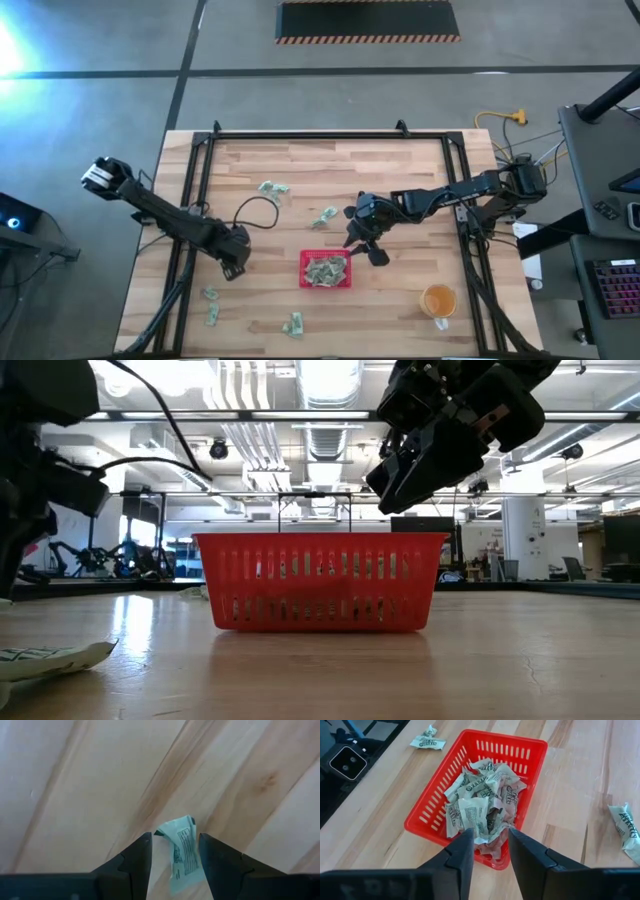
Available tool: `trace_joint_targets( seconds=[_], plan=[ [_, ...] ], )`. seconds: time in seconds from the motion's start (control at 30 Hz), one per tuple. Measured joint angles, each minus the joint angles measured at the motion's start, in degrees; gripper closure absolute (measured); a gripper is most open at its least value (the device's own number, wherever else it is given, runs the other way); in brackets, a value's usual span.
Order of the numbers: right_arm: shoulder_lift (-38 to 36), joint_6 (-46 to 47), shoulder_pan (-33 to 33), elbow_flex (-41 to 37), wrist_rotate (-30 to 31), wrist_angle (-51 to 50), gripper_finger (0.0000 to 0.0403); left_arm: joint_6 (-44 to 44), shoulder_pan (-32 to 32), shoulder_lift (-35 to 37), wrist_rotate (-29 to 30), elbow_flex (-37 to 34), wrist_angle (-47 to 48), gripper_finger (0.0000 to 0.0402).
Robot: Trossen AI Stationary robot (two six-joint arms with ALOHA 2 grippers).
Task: Pick and place Stevia / Truvia into bins
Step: Put the white stevia packet into the red bin
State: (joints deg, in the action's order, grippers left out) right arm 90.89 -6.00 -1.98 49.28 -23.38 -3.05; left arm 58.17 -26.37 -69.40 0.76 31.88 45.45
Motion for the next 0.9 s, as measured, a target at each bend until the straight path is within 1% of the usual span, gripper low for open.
trace_joint_targets(
  seconds=[0.2,0.37,0.47,0.73,0.9],
  plan=[
    [0.02,0.00,0.00,0.00,0.00,0.06,0.0293,-0.42,0.00,-2.97,-0.88,-0.02,-0.03,0.0256],
    [0.02,0.00,0.00,0.00,0.00,0.21,0.0292,-0.54,0.00,-3.29,-1.17,0.07,-0.09,0.0262],
    [0.02,0.00,0.00,0.00,0.02,0.24,0.0296,-1.18,0.00,-2.99,-1.24,0.02,-0.21,0.0280],
    [0.02,-0.20,0.00,0.00,0.01,0.35,0.0306,-3.50,-0.02,-2.94,-1.27,0.33,-1.07,0.0346],
    [0.02,-0.20,0.00,0.00,0.01,0.37,0.0312,-4.62,-0.02,-2.94,-1.27,0.37,-2.41,0.0373]
  ],
)
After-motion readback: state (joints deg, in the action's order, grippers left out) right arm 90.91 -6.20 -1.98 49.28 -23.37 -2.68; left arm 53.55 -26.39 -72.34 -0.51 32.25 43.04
